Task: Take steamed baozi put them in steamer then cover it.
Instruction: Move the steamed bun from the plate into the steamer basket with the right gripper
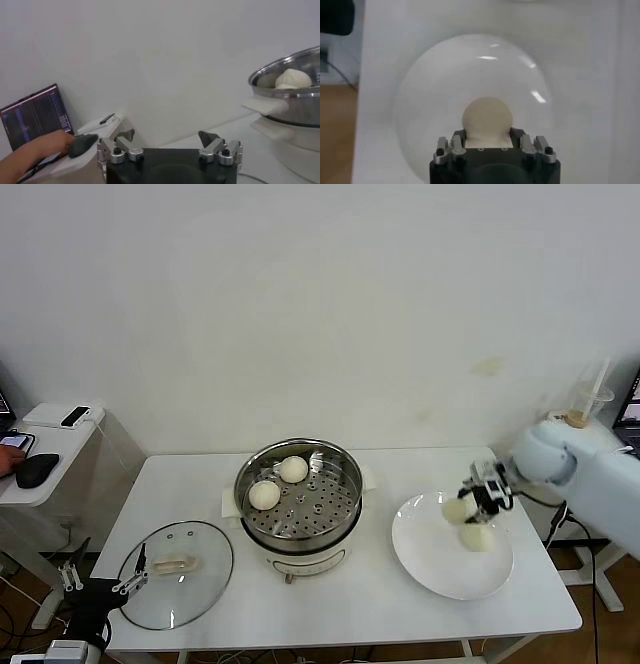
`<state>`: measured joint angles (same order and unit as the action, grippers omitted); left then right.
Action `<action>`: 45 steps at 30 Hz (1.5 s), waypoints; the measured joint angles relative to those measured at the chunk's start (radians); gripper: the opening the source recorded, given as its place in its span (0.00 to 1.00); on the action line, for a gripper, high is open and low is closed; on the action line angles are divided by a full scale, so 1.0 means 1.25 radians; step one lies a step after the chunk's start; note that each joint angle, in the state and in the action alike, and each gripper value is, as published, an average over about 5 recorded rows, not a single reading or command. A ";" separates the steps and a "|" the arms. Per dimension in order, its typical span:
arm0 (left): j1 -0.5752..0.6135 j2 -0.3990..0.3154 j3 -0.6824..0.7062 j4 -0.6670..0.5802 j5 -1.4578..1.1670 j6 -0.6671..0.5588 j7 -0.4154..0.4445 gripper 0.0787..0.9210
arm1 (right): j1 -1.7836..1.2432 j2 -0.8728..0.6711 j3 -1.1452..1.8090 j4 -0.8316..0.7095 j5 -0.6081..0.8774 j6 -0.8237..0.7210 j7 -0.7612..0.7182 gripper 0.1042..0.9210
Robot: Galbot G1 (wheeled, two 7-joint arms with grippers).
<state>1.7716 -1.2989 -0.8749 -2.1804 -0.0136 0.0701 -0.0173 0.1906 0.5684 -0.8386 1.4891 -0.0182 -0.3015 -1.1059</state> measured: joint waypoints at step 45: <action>0.029 -0.023 -0.072 -0.009 -0.022 0.000 -0.002 0.88 | 0.212 0.496 -0.312 -0.063 0.013 0.284 0.088 0.56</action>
<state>1.8078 -1.3279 -0.9652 -2.1911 -0.0417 0.0705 -0.0194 0.4556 1.1879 -1.2280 1.4098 -0.0014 0.0529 -0.9961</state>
